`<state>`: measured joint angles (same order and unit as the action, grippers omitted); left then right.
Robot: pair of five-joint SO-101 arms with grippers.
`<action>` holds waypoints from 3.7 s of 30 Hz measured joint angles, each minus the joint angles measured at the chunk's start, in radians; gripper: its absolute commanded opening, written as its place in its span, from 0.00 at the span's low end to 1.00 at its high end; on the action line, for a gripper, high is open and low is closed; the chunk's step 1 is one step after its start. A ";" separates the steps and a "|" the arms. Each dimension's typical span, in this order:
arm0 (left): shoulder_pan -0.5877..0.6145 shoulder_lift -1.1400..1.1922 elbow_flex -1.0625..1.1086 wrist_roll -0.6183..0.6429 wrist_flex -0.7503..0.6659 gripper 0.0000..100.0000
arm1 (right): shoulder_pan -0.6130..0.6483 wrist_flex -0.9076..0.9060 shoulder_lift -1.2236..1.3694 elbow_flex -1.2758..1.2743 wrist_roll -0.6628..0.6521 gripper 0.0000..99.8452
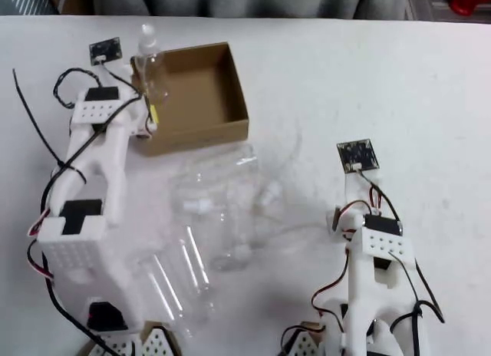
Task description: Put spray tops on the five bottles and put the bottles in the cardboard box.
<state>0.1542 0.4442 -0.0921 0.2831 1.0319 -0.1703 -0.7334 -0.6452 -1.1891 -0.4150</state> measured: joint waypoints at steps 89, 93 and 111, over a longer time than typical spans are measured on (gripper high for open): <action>-0.110 0.054 0.043 -0.193 -0.020 0.02 | 0.000 0.000 0.000 0.000 0.000 0.02; -0.121 -0.015 0.133 -0.193 -0.029 0.02 | 0.000 0.000 0.000 0.000 0.000 0.02; -0.180 -0.173 0.361 -0.196 -0.110 0.10 | 0.000 0.000 0.000 -0.002 0.000 0.02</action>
<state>-0.0253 0.2708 0.2685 0.0867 0.9214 -0.1703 -0.7334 -0.6452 -1.1907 -0.4150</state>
